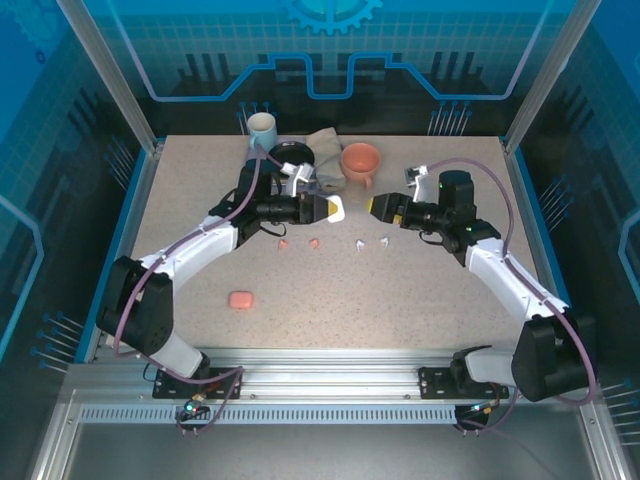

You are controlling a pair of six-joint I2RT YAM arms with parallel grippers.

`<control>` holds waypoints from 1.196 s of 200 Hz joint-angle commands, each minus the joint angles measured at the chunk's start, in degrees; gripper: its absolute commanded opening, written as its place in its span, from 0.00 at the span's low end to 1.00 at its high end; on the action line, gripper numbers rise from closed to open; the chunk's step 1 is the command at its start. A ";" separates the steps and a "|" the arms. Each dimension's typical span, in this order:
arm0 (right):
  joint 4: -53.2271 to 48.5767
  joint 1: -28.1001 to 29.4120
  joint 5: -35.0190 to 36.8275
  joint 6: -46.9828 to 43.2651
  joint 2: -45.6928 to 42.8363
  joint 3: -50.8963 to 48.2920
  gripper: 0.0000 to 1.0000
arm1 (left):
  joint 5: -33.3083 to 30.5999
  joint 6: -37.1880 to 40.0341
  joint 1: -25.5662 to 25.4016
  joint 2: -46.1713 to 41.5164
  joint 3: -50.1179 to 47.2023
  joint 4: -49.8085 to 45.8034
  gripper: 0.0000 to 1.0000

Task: Insert the wireless bluetooth earbuds into the charging case

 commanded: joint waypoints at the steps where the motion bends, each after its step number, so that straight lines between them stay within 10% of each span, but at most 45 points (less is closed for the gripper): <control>1: 3.37 3.00 -3.79 -3.37 1.89 1.69 0.75 | 4.72 2.34 0.07 1.62 2.29 -3.10 0.02; 154: 5.13 3.52 1.46 0.23 14.62 2.58 0.59 | 5.30 3.58 -0.02 -3.32 3.35 -5.31 0.01; 239: 4.25 1.31 2.26 1.84 -3.20 -5.59 0.73 | 5.64 2.23 0.00 -2.99 1.93 -2.24 0.01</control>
